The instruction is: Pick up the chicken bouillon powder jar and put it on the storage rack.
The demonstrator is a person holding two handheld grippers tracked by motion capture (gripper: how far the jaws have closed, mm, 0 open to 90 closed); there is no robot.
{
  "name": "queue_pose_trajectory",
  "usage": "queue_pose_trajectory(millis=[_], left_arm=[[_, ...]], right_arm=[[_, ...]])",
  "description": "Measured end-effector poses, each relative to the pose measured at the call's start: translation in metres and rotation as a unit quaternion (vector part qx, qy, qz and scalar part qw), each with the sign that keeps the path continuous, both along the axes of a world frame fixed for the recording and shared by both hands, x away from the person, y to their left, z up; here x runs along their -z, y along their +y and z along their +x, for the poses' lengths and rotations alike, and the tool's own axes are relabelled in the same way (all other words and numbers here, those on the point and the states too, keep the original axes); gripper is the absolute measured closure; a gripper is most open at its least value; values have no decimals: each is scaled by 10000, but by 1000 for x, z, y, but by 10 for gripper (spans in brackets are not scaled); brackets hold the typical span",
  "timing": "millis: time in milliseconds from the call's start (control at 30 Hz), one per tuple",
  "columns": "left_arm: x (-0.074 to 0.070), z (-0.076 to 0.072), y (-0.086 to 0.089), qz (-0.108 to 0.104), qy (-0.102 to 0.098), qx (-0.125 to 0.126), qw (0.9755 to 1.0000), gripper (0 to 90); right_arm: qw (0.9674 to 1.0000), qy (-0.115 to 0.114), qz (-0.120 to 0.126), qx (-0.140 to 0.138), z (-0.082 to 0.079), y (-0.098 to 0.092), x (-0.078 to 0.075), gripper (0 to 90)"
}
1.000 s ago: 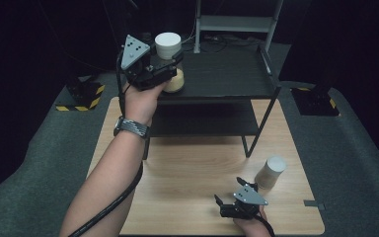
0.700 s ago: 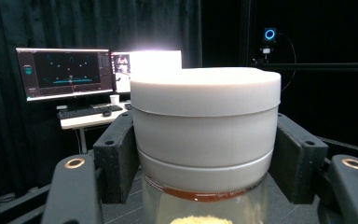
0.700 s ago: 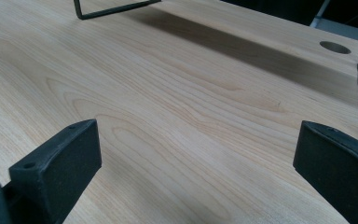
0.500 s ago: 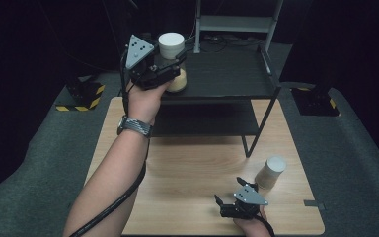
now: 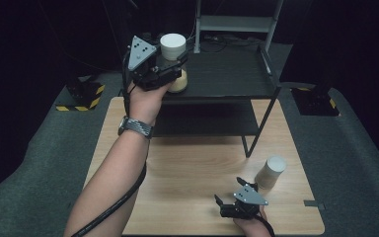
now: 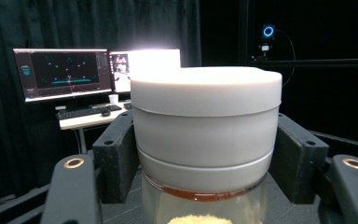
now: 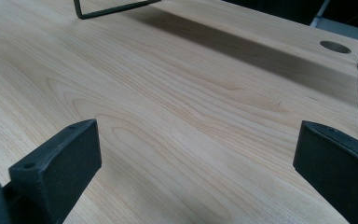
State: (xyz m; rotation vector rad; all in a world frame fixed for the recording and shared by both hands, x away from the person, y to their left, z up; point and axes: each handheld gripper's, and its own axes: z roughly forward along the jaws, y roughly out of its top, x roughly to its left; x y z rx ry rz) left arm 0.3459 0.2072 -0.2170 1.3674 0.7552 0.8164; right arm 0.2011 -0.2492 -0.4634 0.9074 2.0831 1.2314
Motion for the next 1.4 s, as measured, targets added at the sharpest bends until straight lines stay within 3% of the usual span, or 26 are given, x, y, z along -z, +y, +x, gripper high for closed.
queue_pose_trajectory(millis=[200, 333, 467, 633, 1400], left_arm=[[-1, 0, -1, 1, 18, -12, 10000, 331], [-3, -4, -5, 57, 74, -116, 9999, 270], [-5, -9, -12, 3, 231, -321, 9992, 135], [-6, -13, -11, -5, 262, -342, 9991, 5], [12, -60, 20, 1, 184, -256, 9995, 4]], right_arm=[[10000, 4, -1, -2, 0, 0, 0, 0], [10000, 11, -2, -7, 0, 0, 0, 0], [10000, 10, 9, -12, 0, -1, 0, 0], [10000, -2, 2, -16, 0, -1, 0, 0], [10000, -23, -31, -22, 0, 0, 0, 0]])
